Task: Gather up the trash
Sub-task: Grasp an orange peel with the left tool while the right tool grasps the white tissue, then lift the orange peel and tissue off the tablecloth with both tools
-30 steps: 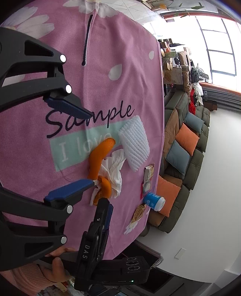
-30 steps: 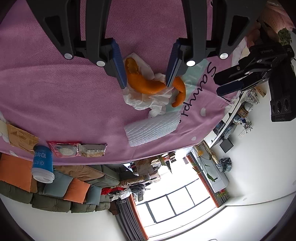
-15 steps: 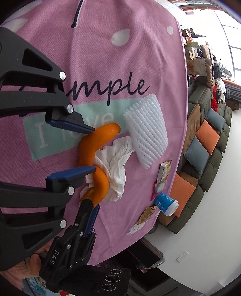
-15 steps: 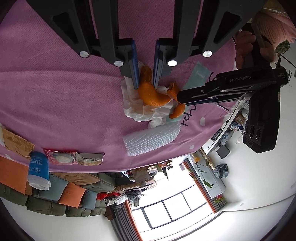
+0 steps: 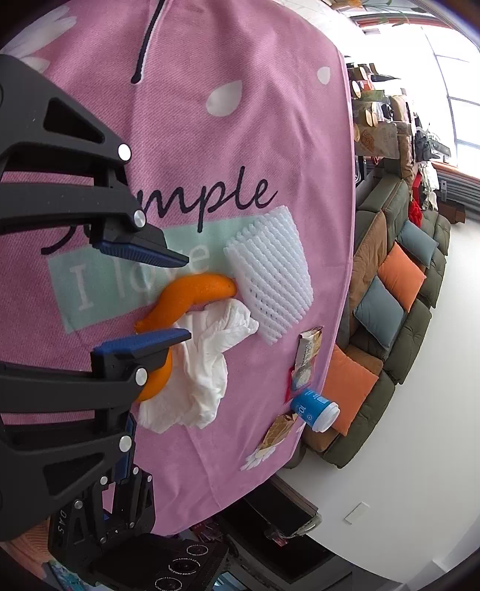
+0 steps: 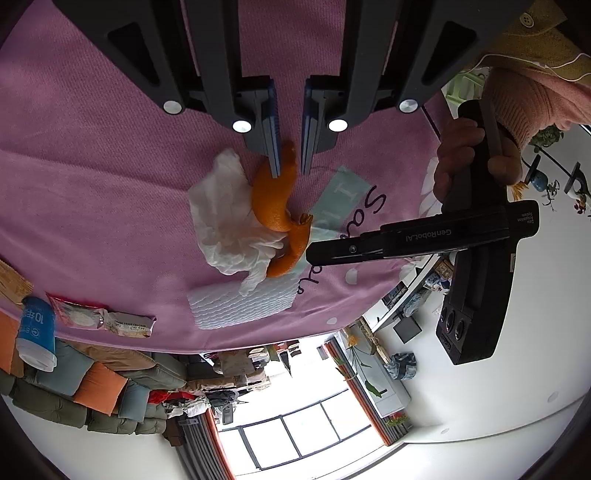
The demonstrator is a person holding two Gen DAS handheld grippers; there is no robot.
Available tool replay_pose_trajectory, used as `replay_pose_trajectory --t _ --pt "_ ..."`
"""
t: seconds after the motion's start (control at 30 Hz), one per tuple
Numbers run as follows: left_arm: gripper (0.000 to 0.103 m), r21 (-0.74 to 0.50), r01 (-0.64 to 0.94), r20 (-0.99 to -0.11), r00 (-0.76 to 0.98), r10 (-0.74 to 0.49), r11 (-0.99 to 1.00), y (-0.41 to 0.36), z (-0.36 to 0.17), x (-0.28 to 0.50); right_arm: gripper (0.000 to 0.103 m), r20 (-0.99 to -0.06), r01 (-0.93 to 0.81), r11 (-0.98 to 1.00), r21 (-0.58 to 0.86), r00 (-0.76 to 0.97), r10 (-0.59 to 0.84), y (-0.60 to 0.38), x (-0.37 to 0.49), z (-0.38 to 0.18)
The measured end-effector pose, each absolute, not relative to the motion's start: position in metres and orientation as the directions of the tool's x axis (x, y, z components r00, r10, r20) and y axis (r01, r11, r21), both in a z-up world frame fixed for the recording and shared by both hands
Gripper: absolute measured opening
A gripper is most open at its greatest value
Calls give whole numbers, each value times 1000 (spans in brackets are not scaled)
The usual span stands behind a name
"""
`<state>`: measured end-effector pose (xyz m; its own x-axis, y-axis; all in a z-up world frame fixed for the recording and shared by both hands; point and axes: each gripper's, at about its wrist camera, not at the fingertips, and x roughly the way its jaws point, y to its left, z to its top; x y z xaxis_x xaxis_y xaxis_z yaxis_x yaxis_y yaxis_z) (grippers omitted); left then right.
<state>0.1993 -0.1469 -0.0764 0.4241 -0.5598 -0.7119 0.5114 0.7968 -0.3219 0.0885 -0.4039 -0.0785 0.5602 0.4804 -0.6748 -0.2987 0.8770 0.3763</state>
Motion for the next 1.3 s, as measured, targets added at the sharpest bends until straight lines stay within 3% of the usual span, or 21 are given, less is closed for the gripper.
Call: replay_pose_trajectory --t 0.23,0.4,0.47,0.53,0.6,0.63,1.03,1.3 --pt "32 -332 513 -743 375 -555 791 -158 -87 211 23 -649 -235 904 357 634 421 -420 96 -69" --pt "23 -344 513 -738 369 -564 786 -156 -88 211 40 -660 -145 923 356 661 358 -433 121 -73" --pt "19 -343 515 -737 371 -565 786 -155 -88 209 40 -677 -143 926 349 645 355 -431 130 -77" --pt "16 -343 517 -735 372 -567 784 -152 -87 207 38 -691 -138 928 347 631 353 -430 137 -81" --pt "15 -346 513 -734 374 -567 786 -150 -87 205 10 -694 -148 927 344 624 357 -428 140 -82" --pt "14 -346 512 -733 376 -567 787 -148 -86 204 5 -693 -149 929 340 628 355 -427 139 -81" --pt "12 -336 482 -693 456 -558 810 -101 -66 178 3 -589 -195 936 293 734 337 -419 127 -40" --pt "12 -327 431 -673 519 -527 841 -55 -55 155 3 -541 -251 910 332 739 401 -404 125 -24"
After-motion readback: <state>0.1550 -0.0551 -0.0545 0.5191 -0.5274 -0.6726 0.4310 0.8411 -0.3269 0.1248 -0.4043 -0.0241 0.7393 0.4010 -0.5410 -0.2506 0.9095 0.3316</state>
